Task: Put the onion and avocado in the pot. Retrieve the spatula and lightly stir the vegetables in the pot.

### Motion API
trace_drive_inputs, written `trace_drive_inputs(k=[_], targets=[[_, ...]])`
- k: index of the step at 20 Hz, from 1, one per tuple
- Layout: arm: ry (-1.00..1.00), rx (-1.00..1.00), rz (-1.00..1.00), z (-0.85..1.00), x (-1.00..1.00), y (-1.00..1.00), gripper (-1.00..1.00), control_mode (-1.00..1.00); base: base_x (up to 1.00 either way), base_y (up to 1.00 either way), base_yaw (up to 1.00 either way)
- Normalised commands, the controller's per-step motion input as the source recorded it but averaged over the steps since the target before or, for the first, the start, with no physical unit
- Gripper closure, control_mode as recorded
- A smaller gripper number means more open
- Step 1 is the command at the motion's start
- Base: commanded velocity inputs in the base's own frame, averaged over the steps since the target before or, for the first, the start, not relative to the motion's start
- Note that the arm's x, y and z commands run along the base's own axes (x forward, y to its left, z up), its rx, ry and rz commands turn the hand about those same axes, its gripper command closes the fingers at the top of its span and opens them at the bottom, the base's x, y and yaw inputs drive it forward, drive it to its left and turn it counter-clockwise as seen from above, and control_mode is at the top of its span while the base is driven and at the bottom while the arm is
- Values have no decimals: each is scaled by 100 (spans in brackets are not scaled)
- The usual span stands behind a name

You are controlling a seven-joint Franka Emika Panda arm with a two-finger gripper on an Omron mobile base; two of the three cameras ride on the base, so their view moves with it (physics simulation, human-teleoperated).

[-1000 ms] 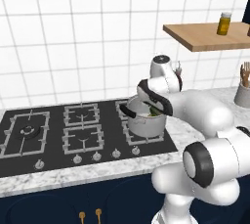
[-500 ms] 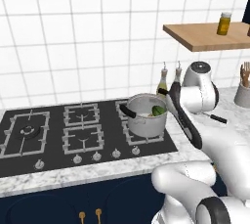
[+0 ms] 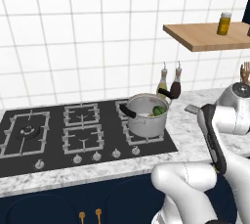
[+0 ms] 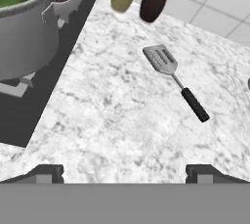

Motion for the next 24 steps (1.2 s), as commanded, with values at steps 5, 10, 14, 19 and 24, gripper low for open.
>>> trace_drive_inputs(k=[5,10,14,19,24], targets=[[4,14,0,-1,19,-100,-100,-100,0,0,0],[19,16,0,-4,52,-100,-100,-100,0,0,0],[35,11,1,-18,85,-76,-100,-100,0,0,0],[20,0,5,-48,84,-43,-100,-100,0,0,0],[5,0,9,-78,38,-52,-100,-100,0,0,0]])
